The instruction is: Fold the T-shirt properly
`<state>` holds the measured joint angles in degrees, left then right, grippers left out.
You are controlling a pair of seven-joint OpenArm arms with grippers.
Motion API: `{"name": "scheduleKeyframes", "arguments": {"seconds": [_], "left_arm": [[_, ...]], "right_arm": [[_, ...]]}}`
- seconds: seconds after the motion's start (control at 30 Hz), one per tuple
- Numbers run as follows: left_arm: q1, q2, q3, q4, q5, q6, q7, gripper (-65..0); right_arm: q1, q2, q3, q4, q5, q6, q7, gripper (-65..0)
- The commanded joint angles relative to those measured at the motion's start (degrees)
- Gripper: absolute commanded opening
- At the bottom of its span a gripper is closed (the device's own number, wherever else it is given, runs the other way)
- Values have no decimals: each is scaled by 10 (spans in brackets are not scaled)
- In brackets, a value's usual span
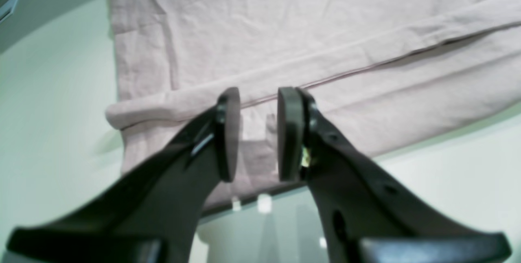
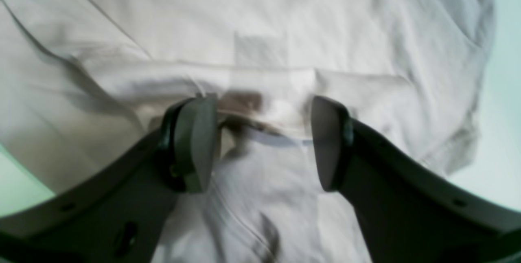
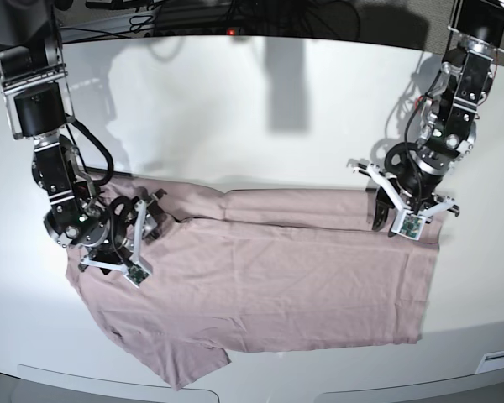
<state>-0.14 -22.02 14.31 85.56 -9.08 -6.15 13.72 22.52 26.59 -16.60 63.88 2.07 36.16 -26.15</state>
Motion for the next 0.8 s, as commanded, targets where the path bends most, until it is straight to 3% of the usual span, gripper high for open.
{"name": "scheduleKeyframes", "arguments": {"seconds": [0.0,0.1,0.23,0.4,0.6,0.77], "left_arm": [[-10,-5,-4,9,0,3,-16,-491],[-9,-6,-4,9,0,3,-15,-491],[-8,-6,-4,9,0,3,-16,-491],[-8,-5,-4,9,0,3,-17,-491],[-8,-5,-4,9,0,3,-18,-491],[-8,-5,-4,9,0,4,-17,-491]], "right_arm": [[16,2,4,10,12,-5,15,-284],[20,-3,4,10,14,38,4,-284],[22,-2,4,10,10,38,-66,-284],[22,14,4,10,10,38,-97,-284],[22,18,4,10,95,38,-130,-284],[22,18,4,10,121,38,-130,-285]]}}
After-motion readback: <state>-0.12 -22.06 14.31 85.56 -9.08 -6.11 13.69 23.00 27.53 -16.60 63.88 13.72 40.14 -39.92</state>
